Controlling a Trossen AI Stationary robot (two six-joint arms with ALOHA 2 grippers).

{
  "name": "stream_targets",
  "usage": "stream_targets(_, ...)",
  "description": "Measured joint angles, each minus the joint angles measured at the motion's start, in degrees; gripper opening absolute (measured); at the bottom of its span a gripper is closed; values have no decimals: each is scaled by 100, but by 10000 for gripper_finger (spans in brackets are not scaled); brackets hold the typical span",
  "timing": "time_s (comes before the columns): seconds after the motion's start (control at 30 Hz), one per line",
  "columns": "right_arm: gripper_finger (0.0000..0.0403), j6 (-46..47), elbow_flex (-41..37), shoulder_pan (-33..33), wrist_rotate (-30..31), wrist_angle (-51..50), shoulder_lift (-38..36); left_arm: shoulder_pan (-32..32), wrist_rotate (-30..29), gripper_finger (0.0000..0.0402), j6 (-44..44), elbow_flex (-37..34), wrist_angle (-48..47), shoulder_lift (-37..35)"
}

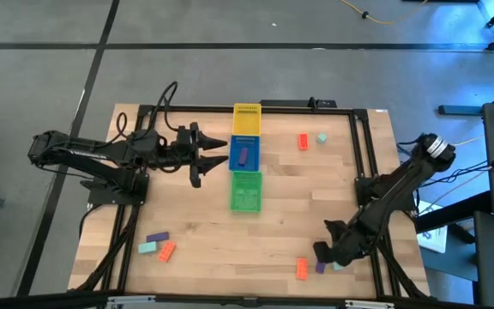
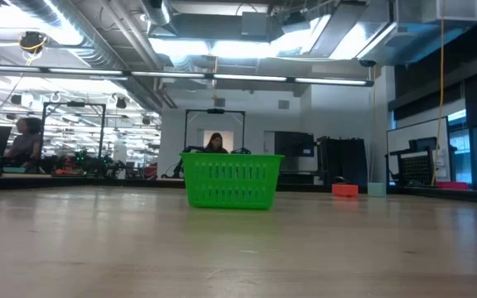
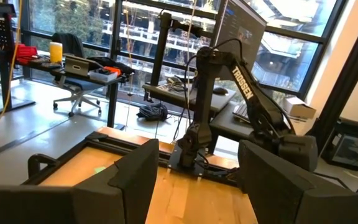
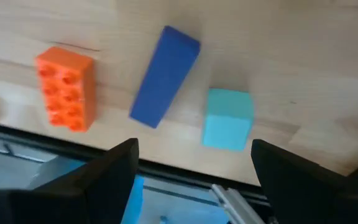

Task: Sort & place blocks by color
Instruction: Put the right violet block into the blue basket

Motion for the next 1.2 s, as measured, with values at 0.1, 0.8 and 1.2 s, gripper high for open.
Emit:
stream_targets(0.1,313,21,-1,-2,23,-9,152,0,0,213,2,0,0,0)
stream_targets(0.8,313,-7,0,-511,289,89,561,0,-4,213,3,0,2,1)
stream_targets(1.2,313,-27,7,-597,284,238,1048,0,-33,213,4,0,2,2)
